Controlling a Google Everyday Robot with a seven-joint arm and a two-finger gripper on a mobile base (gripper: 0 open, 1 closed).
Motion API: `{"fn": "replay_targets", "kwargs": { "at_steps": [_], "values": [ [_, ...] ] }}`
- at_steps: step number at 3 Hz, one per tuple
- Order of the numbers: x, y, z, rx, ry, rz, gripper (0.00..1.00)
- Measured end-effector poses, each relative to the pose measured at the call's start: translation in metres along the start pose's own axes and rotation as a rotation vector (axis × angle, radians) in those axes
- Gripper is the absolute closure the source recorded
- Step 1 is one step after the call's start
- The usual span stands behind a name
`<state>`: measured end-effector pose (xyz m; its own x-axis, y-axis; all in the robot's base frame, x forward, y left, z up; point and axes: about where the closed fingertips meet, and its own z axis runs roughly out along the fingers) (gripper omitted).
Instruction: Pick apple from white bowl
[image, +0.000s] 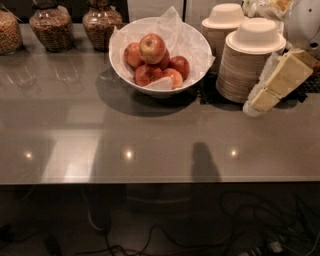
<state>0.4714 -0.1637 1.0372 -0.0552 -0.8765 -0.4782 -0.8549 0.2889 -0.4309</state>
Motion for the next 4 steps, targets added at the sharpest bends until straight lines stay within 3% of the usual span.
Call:
{"fn": "replay_targets", "kwargs": {
  "at_steps": [2, 3, 4],
  "values": [
    [-0.004, -0.001, 0.003, 0.010, -0.020, -0.002, 0.00],
    [-0.012, -0.004, 0.026, 0.040, -0.087, 0.020, 0.00],
    [-0.033, -0.025, 0.059, 0.101, -0.177, 0.030, 0.00]
  ]
}}
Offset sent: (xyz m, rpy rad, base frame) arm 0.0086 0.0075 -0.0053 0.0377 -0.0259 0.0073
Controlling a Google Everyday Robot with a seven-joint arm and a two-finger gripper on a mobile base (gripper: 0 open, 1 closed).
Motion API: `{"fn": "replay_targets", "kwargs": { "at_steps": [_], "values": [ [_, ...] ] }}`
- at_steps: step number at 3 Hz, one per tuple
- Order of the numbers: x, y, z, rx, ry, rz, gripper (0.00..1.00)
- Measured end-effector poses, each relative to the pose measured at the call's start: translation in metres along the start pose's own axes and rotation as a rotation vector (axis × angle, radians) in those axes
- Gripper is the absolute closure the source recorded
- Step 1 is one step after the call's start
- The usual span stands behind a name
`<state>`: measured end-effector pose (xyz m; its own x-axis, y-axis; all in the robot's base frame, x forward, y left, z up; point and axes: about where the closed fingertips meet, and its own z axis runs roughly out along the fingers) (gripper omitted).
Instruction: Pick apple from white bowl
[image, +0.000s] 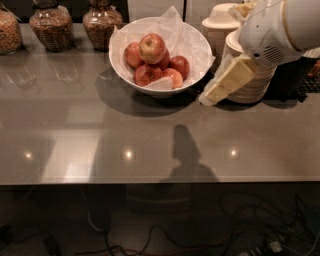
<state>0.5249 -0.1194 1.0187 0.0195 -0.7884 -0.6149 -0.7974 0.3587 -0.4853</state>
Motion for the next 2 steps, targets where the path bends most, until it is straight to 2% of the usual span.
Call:
{"fn": "replay_targets", "kwargs": {
  "at_steps": [1, 2],
  "values": [
    [-0.016, -0.017, 0.032, 0.041, -0.071, -0.003, 0.00],
    [-0.033, -0.034, 0.068, 0.059, -0.135, -0.007, 0.00]
  ]
}}
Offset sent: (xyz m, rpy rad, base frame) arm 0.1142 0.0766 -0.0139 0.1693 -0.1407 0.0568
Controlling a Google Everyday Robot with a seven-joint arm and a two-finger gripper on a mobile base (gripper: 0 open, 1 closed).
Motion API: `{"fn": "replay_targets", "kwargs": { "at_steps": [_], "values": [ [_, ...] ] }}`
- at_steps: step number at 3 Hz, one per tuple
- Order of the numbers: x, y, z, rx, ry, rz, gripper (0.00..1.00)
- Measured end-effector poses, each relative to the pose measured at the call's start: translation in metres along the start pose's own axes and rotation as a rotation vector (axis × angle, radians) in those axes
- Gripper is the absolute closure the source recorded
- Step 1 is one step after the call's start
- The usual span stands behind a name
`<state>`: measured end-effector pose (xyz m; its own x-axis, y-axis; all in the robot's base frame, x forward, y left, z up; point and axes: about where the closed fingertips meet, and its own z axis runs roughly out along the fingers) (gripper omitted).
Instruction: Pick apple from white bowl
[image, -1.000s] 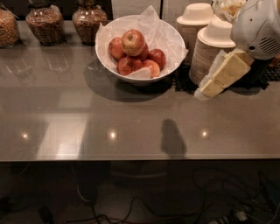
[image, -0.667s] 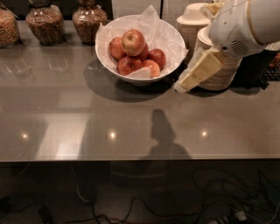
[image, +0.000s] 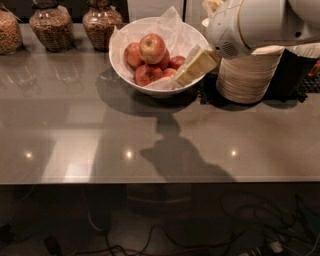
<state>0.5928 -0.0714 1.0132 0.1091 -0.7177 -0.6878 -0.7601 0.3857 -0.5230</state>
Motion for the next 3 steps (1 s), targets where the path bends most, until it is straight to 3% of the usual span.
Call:
{"fn": "replay_targets", "kwargs": {
  "at_steps": [3],
  "values": [
    [-0.010, -0.016, 0.094, -0.031, -0.096, 0.022, 0.00]
  ]
}}
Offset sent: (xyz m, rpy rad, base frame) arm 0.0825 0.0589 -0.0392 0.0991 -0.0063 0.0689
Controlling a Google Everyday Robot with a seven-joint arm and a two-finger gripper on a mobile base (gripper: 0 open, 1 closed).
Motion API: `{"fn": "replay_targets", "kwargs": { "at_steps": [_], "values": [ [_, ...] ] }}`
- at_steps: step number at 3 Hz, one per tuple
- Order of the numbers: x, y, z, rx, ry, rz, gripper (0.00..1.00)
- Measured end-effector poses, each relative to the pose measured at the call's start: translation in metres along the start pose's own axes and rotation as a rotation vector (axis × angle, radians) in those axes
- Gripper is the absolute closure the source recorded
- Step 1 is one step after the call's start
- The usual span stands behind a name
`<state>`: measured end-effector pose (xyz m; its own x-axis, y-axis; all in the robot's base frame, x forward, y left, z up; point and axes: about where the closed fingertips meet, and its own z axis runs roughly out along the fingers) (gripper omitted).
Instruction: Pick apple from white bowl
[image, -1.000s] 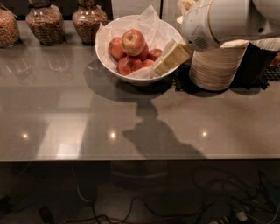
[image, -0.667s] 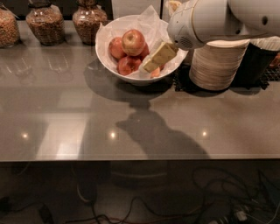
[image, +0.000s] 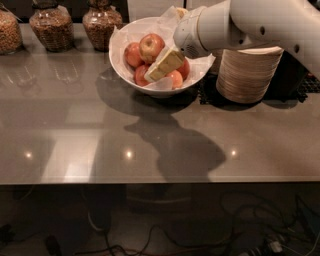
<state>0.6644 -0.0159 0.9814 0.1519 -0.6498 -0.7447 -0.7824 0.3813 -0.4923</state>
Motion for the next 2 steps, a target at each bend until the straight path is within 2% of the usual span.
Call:
{"fn": "replay_targets", "kwargs": {
  "at_steps": [2],
  "values": [
    [0.007, -0.003, 0.036, -0.028, -0.008, 0.027, 0.00]
  ]
}}
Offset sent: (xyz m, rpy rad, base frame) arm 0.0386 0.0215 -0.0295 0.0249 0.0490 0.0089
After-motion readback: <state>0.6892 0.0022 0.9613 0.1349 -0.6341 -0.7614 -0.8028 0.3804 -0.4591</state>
